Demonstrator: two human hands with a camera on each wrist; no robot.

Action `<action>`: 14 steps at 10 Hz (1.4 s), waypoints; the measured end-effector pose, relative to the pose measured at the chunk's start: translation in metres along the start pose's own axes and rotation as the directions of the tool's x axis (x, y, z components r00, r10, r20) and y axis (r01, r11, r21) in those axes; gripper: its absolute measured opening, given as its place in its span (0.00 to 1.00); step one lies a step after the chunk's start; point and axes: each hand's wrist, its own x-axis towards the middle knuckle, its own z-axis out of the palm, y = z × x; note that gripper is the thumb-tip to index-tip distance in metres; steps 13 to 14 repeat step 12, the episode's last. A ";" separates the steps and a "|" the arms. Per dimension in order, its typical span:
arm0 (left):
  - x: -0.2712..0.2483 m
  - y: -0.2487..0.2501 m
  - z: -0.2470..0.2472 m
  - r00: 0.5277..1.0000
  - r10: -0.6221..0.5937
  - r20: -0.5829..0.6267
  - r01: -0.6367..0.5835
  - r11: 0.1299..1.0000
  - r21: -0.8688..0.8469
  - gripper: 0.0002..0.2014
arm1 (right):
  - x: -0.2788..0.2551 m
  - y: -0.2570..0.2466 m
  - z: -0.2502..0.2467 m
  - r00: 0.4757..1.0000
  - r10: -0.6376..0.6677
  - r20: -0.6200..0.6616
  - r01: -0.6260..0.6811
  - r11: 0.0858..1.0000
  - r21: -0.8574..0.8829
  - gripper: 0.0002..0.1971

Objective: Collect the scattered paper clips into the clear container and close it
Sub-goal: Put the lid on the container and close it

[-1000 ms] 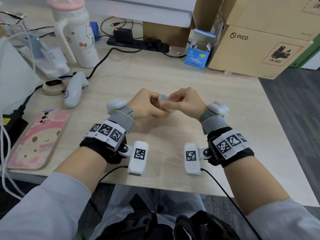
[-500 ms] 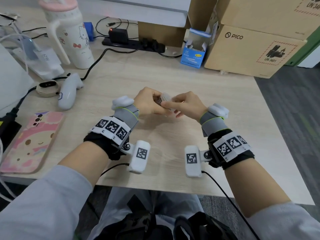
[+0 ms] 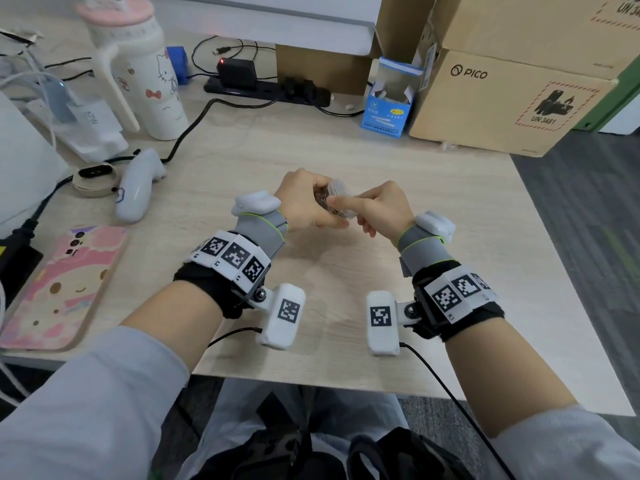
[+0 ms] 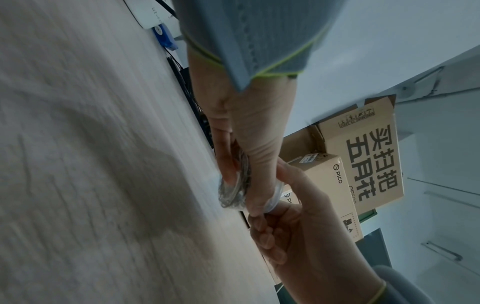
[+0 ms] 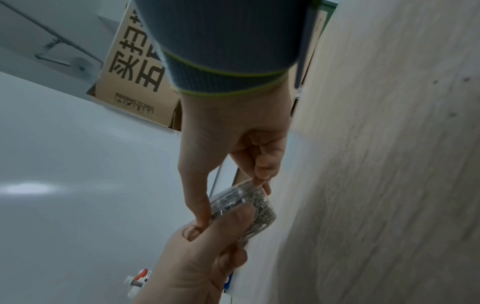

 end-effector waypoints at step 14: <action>0.046 -0.020 0.017 0.995 -0.083 0.056 0.079 0.994 0.076 0.45 | 0.028 0.029 -0.029 0.987 0.163 0.009 -0.161 0.966 0.203 0.18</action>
